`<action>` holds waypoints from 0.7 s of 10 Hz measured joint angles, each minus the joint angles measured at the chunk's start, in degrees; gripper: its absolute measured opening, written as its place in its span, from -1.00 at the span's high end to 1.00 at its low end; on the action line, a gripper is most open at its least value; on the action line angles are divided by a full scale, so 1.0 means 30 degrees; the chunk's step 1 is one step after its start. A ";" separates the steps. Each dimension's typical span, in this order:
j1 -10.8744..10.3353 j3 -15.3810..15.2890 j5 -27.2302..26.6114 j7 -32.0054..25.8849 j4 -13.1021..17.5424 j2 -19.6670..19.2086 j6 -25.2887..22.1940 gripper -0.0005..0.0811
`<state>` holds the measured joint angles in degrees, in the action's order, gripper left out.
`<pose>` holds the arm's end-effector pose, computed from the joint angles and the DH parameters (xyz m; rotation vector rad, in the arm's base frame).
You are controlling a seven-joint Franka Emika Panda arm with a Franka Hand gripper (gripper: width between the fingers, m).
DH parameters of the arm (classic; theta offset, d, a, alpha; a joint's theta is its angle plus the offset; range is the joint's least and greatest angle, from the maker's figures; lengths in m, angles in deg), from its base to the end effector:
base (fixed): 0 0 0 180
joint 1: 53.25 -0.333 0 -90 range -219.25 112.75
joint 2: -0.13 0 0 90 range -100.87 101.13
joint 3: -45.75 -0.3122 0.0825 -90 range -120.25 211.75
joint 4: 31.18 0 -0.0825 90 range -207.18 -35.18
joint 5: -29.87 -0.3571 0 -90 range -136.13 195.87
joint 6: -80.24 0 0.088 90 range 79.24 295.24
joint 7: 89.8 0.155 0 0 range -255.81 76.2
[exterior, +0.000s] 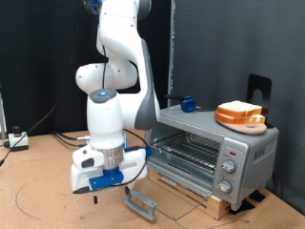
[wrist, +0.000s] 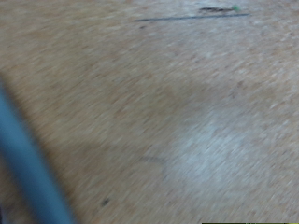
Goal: Make a piece of toast with the oven
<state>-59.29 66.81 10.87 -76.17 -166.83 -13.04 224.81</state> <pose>0.4693 -0.1265 0.2020 -2.8161 1.1398 0.0706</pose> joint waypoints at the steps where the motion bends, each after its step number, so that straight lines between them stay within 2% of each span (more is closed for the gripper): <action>1: 0.0253 -0.0003 -0.0141 -0.1229 0.0293 0.0626 -0.1713 -0.99; 2: 0.0454 -0.0002 -0.0146 -0.1990 0.0434 0.1247 -0.2928 -0.99; 3: 0.0441 -0.0003 -0.0136 -0.1731 0.0387 0.1214 -0.2829 -0.99; 4: 0.0485 -0.0006 -0.0400 -0.2136 0.0577 0.1299 -0.4109 -0.99; 6: 0.1037 0.0035 -0.1093 -0.4461 0.1882 0.1851 -0.9667 -0.99; 7: 0.1379 0.0074 -0.1307 -0.5483 0.2510 0.2136 -1.1920 -0.99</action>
<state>-55.15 67.03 6.95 -92.62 -159.30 -6.64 189.05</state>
